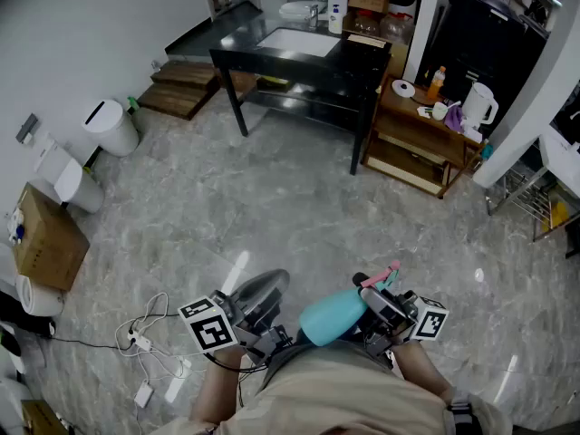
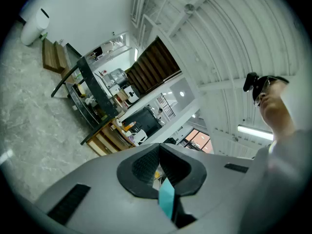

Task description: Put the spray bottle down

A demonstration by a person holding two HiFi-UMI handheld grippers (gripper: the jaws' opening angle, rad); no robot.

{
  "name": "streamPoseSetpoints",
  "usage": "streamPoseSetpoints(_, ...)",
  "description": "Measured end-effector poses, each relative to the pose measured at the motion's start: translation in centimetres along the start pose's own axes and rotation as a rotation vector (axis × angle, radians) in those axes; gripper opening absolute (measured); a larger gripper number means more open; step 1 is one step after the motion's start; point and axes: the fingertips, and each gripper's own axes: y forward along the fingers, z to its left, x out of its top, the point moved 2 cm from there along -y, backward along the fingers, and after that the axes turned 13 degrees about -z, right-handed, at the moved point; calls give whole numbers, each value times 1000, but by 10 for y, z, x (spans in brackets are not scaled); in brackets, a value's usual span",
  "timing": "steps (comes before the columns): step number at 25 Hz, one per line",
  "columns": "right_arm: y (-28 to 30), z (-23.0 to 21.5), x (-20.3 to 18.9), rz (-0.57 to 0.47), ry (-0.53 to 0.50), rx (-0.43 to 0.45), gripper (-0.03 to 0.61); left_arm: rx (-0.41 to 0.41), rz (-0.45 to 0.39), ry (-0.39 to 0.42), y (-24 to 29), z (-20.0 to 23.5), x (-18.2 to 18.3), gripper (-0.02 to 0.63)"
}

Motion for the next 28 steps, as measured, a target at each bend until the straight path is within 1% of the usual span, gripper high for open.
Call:
streamPoseSetpoints(3,3,-1,10,26,-2,15,196,19,2,35,9,-1,-6,11)
streamPoseSetpoints(6,5,-4,20,54,-16,15,198,33,-8,48,21,-2,-8,11)
streamPoseSetpoints(9,3,-9,35,48,-15,12,198,34,-4,69,36,-6,-11,11)
streamPoseSetpoints(12,2,-12,53,33,-12,22,198,49,12,112,50,-10,-17,11)
streamPoseSetpoints(17,-4,-15,82,55,-20,40,198,69,21,155,78,-19,-28,11)
streamPoseSetpoints(24,-13,-15,102,148,-95,58,198,117,20,199,107,-27,-41,11)
streamPoseSetpoints(28,-20,-11,124,138,-110,91,198,117,36,228,127,-34,-50,11)
